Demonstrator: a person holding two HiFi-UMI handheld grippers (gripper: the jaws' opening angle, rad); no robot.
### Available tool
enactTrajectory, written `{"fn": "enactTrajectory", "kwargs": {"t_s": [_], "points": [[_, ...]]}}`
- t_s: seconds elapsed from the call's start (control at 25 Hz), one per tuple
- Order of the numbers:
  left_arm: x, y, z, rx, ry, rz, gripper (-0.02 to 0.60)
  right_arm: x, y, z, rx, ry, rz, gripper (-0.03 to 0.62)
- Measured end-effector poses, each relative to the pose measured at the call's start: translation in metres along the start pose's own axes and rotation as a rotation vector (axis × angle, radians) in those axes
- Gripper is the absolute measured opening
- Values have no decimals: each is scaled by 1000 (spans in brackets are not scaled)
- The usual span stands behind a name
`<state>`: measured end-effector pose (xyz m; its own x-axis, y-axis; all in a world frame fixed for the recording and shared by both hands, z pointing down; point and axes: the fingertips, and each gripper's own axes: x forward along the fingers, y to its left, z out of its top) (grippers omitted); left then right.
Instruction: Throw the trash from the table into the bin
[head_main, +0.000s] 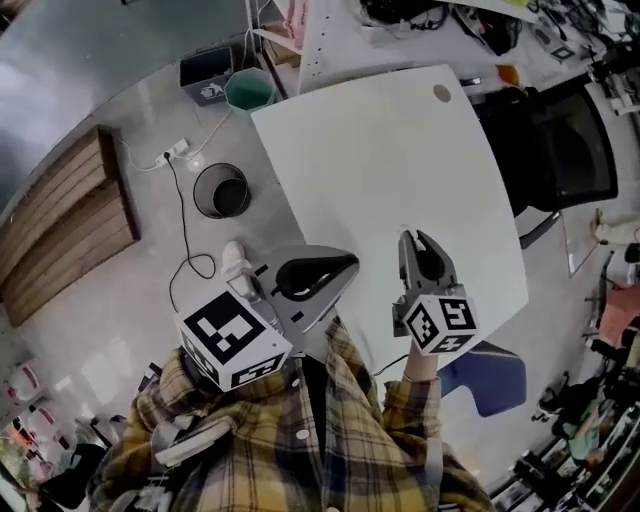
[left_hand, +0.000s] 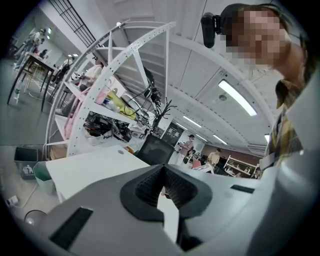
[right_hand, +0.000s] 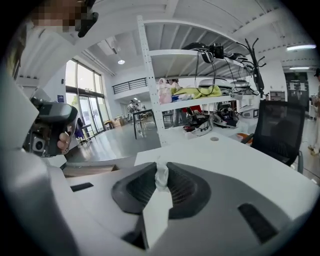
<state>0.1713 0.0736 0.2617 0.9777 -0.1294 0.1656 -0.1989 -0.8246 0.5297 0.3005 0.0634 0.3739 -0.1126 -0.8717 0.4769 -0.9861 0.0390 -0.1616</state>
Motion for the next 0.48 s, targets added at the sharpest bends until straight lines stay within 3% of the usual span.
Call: {"fn": "enactTrajectory", "kwargs": {"t_s": [0.48], "points": [[-177, 124, 24, -66, -95, 182, 8, 124, 187, 20, -90, 44, 167, 41]]}}
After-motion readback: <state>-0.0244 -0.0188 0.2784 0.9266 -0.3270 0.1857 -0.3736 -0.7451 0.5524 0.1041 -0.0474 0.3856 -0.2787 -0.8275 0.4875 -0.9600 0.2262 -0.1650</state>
